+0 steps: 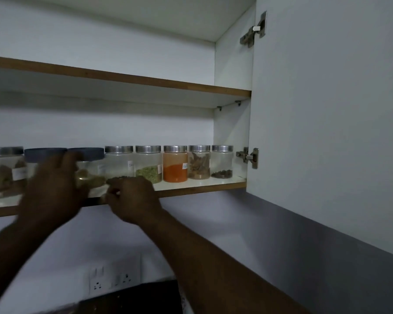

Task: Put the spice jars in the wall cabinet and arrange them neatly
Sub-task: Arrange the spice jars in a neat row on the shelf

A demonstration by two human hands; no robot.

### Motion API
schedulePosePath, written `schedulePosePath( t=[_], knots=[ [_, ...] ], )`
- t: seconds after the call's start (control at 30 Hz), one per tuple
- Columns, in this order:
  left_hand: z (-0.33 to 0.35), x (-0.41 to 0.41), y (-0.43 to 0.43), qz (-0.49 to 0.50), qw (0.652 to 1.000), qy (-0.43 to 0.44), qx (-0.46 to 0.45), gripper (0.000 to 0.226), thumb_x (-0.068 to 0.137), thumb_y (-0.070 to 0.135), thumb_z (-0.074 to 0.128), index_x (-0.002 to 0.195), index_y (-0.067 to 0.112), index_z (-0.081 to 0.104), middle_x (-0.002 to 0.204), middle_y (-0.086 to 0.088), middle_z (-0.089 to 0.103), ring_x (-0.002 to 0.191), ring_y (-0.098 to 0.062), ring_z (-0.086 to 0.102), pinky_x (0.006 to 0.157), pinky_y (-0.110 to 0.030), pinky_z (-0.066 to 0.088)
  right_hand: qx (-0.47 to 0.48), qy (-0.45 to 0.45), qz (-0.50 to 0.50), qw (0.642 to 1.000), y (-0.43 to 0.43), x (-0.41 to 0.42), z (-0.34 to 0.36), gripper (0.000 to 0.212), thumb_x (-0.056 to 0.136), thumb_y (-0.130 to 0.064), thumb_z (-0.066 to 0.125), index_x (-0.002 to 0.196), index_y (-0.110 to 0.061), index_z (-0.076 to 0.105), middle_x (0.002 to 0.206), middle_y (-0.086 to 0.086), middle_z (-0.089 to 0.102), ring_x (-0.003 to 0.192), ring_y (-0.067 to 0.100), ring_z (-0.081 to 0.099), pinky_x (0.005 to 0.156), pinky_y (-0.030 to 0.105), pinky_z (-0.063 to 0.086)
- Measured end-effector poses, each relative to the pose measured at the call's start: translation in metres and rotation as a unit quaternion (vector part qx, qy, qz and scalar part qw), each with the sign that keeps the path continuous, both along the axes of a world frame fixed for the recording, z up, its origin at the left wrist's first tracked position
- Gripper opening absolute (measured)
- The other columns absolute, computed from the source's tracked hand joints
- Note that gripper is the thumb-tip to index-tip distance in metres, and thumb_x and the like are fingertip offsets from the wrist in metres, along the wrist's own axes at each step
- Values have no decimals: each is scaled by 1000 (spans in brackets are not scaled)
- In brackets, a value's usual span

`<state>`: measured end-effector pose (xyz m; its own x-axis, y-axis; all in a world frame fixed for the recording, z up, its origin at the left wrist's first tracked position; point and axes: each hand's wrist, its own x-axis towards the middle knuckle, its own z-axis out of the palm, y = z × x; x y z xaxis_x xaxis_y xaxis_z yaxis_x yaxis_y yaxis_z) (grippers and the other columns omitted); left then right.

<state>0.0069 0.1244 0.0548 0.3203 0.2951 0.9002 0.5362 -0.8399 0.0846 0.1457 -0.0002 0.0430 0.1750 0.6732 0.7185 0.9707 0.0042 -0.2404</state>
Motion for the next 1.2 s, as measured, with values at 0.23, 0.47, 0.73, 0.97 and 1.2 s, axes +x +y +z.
schedulePosePath(
  t=[0.23,0.47,0.73,0.97,1.2],
  knots=[
    [16,138,-84,-173,983,48,-42,46,79,21,77,118,29,54,110,2,55,85,-16,58,68,-31,48,6,7,-93,996,-77,119,18,23,94,-33,62,81,-18,73,77,4,72,71,22,65,67,34,54],
    [2,237,-117,-198,974,77,-82,37,87,25,67,121,28,54,114,1,56,87,-23,65,71,-37,54,15,45,-167,985,-116,206,7,19,94,-26,61,89,-15,75,82,5,73,76,20,68,64,29,53],
    [16,288,-125,-185,983,14,-14,60,81,27,75,133,22,46,137,-9,33,91,-29,63,63,-41,59,111,14,-214,970,-110,225,15,68,89,-24,70,150,-19,39,153,8,35,122,28,56,89,43,57],
    [16,301,-114,-182,980,15,-77,98,81,38,78,159,27,18,163,-13,6,108,-37,63,75,-46,59,49,5,-266,963,-91,244,46,107,80,-28,75,163,-18,9,171,9,0,123,33,57,90,41,56],
    [14,307,-112,-153,980,39,-124,83,91,44,65,157,27,20,165,-16,0,116,-37,60,82,-43,53,68,-41,-317,945,-76,261,35,71,78,-38,56,142,-11,41,140,11,46,105,35,60,72,36,47]
  ],
)
